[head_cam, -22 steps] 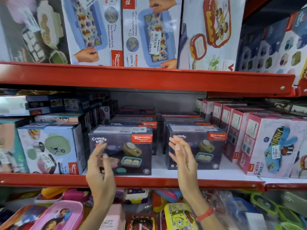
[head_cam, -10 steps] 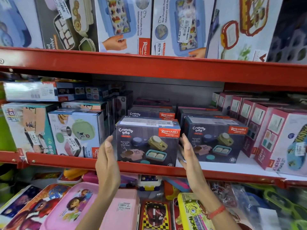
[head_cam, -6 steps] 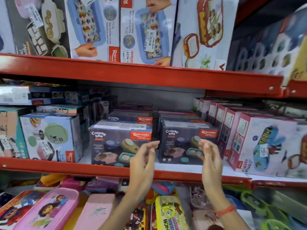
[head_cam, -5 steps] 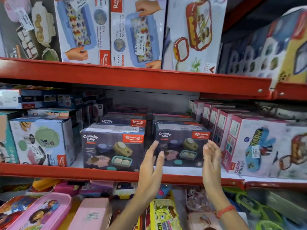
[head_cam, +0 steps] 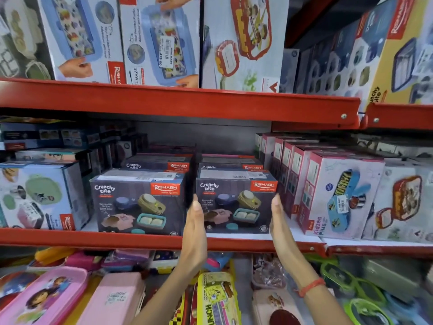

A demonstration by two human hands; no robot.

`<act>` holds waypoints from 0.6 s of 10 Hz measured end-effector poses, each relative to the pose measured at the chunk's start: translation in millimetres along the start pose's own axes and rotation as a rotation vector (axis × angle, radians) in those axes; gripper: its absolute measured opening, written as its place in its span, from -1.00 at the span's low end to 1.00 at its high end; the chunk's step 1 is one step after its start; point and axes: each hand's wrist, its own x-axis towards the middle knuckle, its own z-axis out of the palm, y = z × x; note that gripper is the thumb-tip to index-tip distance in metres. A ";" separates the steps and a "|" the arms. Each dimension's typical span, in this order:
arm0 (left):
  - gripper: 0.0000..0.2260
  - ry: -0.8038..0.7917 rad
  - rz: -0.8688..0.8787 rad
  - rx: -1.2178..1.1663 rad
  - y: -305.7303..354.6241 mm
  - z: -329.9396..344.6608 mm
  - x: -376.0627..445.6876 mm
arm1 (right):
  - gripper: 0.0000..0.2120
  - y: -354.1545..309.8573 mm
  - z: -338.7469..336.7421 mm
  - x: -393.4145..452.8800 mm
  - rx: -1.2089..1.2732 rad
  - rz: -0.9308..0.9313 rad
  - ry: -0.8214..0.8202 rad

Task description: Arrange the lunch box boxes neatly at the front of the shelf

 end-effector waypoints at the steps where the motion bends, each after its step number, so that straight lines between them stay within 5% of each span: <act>1: -0.29 0.007 -0.014 -0.076 -5.4 -6.8 -5.6 | -0.04 2.1 -1.0 -7.8 0.014 -0.015 -0.025; 2: -0.40 -0.002 -0.028 -0.109 -7.8 -12.3 -8.7 | -0.10 0.2 -0.7 -17.5 0.047 0.000 -0.014; 6: -0.34 0.044 0.115 0.104 8.6 -13.5 -27.7 | -0.32 -15.0 6.5 -36.5 -0.086 -0.137 0.148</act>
